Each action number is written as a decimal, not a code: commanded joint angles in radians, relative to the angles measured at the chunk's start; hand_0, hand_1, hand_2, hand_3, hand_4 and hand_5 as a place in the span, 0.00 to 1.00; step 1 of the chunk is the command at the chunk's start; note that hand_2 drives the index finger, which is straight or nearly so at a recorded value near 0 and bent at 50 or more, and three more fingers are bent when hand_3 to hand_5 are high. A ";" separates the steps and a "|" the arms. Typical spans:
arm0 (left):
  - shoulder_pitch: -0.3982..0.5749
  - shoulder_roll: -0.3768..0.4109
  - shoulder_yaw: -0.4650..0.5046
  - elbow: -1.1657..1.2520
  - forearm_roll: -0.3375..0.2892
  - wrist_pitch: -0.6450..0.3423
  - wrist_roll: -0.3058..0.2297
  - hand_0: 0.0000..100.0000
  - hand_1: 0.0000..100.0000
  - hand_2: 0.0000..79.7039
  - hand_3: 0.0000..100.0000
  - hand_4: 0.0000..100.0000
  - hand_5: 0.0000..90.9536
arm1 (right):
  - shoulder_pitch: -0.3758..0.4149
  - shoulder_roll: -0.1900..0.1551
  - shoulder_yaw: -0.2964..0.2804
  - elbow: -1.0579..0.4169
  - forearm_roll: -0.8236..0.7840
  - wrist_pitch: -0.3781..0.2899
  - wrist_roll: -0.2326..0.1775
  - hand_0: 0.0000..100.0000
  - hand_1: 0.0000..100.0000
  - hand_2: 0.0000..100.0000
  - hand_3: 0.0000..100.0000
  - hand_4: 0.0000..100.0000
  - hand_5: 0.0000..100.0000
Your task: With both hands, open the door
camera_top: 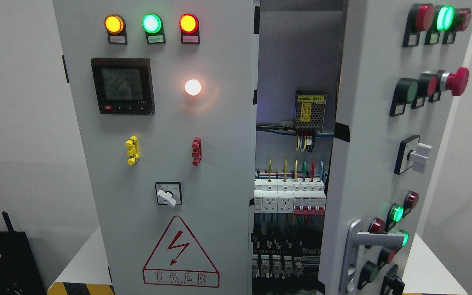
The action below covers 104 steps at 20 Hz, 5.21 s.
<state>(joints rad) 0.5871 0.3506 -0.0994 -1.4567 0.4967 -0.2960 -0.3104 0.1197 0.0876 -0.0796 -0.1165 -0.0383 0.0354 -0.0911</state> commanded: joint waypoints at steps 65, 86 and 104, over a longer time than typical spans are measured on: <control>-0.953 0.883 -0.406 -0.475 0.936 0.256 -0.007 0.12 0.39 0.00 0.00 0.00 0.00 | 0.000 0.032 -0.003 0.000 -0.008 0.000 0.001 0.05 0.00 0.00 0.00 0.00 0.00; -1.470 0.792 -0.712 -0.468 1.128 0.472 0.000 0.12 0.39 0.00 0.00 0.00 0.00 | 0.000 0.032 -0.003 0.000 -0.008 0.000 0.001 0.05 0.00 0.00 0.00 0.00 0.00; -1.878 0.654 -0.953 -0.354 1.220 0.503 -0.004 0.12 0.39 0.00 0.00 0.00 0.00 | 0.000 0.032 -0.003 0.000 -0.008 0.000 0.001 0.05 0.00 0.00 0.00 0.00 0.00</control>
<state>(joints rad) -1.1701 1.0921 -0.8964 -1.8832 1.6707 0.2071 -0.3086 0.1198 0.1196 -0.0828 -0.1166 -0.0460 0.0349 -0.0906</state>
